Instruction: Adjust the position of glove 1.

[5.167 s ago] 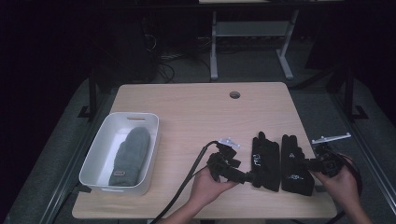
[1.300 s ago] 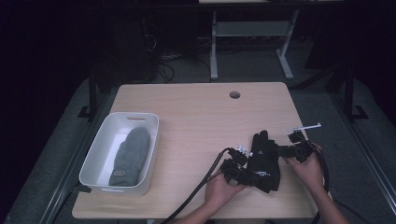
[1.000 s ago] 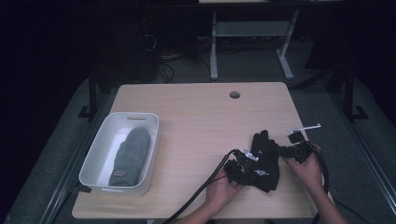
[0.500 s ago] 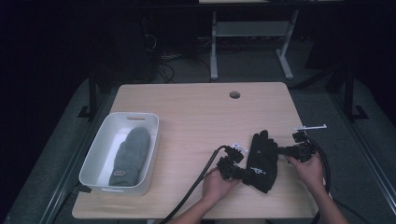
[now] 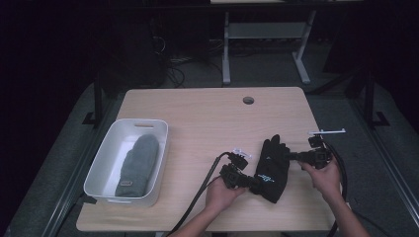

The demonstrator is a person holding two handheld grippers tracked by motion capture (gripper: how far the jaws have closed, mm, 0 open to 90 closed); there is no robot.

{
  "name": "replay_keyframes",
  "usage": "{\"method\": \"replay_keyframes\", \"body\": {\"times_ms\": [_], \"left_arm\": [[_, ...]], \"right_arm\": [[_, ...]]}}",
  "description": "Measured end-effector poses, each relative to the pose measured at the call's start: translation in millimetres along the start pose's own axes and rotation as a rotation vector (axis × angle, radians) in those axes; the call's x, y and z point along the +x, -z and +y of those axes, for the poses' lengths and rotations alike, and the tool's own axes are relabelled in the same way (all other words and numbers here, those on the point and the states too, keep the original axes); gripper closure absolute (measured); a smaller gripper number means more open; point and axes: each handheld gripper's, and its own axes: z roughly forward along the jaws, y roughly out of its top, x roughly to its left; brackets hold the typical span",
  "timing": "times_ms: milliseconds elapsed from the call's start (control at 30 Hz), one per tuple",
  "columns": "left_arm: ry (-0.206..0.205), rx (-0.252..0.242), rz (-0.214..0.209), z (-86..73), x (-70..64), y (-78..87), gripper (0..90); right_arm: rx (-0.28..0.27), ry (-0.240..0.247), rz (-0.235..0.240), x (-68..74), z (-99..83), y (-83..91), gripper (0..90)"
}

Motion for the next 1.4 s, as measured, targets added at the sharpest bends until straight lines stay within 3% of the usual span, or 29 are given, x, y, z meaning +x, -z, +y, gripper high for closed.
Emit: {"method": "replay_keyframes", "body": {"times_ms": [333,533,933,1400], "left_arm": [[-0.009,-0.017,0.001,-1.1,0.3,20.6,81.2],[-0.028,-0.025,0.013,-0.9,-0.2,33.9,81.1],[-0.025,-0.058,0.027,-2.7,0.2,60.2,81.1],[-0.030,-0.082,0.036,-4.5,0.6,81.2,81.1]], "right_arm": [[-0.023,-0.030,0.071,6.5,2.3,-0.5,74.4],[-0.025,-0.007,0.078,20.0,11.1,0.6,74.4],[-0.029,0.012,0.110,42.0,25.2,-3.7,74.3],[-0.024,0.026,0.140,60.7,39.7,-8.5,74.3]]}}
